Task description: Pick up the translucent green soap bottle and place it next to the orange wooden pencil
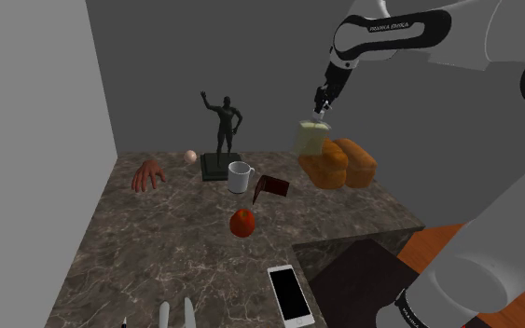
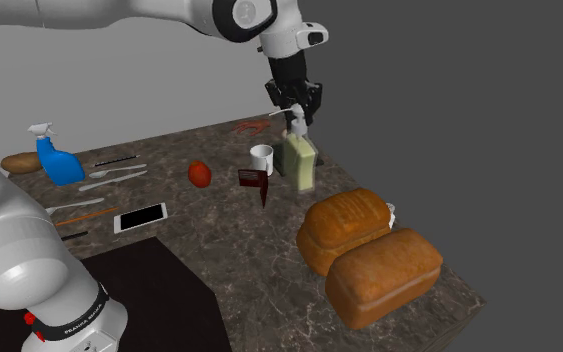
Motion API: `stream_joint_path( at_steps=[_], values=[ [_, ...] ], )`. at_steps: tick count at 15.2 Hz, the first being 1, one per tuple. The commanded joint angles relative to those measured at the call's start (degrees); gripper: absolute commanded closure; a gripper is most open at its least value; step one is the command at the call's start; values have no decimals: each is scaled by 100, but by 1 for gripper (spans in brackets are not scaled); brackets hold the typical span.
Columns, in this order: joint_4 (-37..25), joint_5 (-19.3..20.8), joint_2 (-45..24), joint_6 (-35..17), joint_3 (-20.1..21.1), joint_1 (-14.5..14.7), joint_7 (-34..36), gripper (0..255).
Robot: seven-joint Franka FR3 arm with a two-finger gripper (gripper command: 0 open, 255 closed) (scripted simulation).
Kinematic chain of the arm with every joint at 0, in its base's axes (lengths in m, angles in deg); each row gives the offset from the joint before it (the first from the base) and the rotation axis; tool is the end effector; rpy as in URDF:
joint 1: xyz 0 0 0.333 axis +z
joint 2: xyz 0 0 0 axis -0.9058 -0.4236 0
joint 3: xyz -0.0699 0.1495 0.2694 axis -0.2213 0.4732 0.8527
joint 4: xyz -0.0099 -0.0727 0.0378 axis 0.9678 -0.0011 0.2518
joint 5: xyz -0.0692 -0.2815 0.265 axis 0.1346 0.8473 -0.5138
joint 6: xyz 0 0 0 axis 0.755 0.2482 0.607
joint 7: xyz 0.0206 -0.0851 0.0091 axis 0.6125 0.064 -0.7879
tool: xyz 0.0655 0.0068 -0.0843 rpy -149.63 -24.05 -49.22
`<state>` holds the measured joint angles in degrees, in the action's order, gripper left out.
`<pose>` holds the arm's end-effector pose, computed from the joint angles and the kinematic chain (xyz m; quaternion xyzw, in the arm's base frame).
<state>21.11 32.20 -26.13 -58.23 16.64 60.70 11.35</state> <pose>0.5315 -0.1654 0.5723 0.9918 0.0457 0.1030 0.0607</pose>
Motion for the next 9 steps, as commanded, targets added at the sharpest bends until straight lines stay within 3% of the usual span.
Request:
stream_joint_path(
  at_steps=[1,9],
  values=[
    [-150,-3,11,161,0,0,-13,255],
    [-842,-32,-55,787,3,6,-55,255]
  ],
)
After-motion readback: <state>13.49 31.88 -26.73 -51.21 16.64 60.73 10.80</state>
